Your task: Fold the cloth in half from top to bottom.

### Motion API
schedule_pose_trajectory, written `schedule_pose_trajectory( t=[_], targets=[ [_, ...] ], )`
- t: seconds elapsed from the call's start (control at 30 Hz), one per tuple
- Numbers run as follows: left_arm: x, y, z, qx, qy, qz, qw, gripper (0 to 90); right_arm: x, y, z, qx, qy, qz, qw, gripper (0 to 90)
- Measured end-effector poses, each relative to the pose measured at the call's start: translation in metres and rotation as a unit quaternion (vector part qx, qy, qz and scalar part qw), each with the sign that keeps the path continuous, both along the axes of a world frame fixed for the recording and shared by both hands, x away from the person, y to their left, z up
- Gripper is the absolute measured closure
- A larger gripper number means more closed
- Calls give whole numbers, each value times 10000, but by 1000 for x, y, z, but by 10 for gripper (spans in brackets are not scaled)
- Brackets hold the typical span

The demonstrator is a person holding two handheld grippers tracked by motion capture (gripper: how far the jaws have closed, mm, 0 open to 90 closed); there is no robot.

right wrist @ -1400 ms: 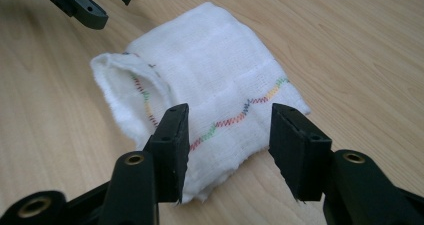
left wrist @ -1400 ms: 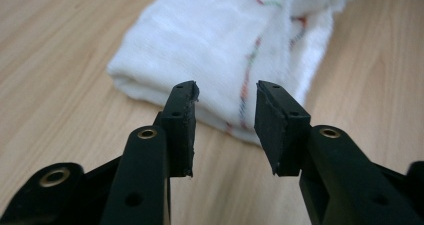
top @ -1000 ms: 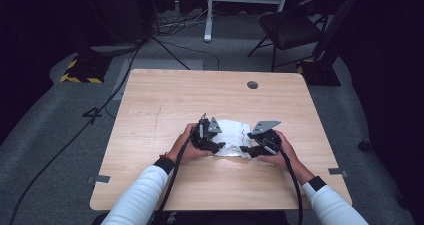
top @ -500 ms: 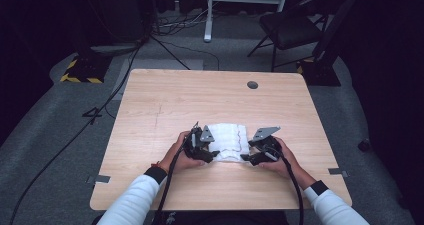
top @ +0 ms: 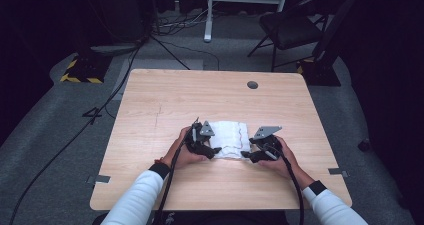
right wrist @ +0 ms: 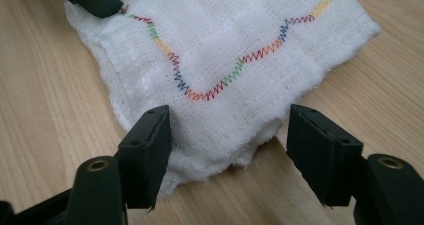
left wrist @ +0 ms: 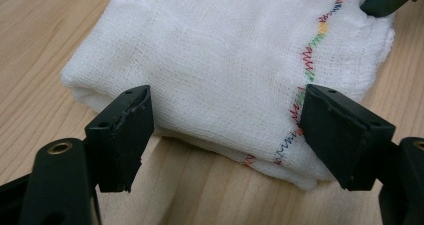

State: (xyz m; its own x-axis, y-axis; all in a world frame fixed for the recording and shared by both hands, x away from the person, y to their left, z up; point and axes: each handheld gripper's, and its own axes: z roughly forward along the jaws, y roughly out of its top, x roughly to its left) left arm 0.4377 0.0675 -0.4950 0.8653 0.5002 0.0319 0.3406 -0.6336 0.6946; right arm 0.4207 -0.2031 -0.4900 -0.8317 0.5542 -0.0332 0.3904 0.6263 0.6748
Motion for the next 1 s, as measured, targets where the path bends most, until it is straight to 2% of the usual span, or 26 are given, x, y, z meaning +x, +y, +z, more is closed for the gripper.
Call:
schedule_pose_trajectory(
  t=[0.07, 0.17, 0.27, 0.4, 0.47, 0.53, 0.63, 0.83, 1.0],
  targets=[
    [5, -2, 1, 93, -121, 40, 9999, 198, 2, -1, 0, -9, -45, -99, 9999, 354],
    [13, -5, 3, 200, -87, 89, 9997, 170, 7, -2, 0, -55, -145, -216, 9996, 355],
    [15, -7, 4, 287, -215, 124, 9993, 163, 9, -2, 0, -70, -179, -235, 9995, 358],
    [16, -5, 5, 245, -133, 176, 9995, 162, 13, -2, 1, -94, -164, -236, 9995, 356],
    [14, -4, 7, 227, -124, 238, 9994, 164, 12, -1, 3, -127, -169, -208, 9996, 362],
    [12, -3, 12, 338, -204, 228, 9990, 174, 10, -2, 7, -106, -202, -170, 9996, 369],
    [9, 0, 18, 319, -280, 210, 9989, 195, 7, -3, 12, -105, -262, -109, 9995, 370],
    [-1, 4, 27, 670, -537, 254, 9960, 203, 0, -9, 23, -194, -364, -27, 9991, 370],
    [-10, 9, 33, 728, -582, 249, 9953, 204, -5, -14, 28, -243, -436, -14, 9987, 359]
  ],
)
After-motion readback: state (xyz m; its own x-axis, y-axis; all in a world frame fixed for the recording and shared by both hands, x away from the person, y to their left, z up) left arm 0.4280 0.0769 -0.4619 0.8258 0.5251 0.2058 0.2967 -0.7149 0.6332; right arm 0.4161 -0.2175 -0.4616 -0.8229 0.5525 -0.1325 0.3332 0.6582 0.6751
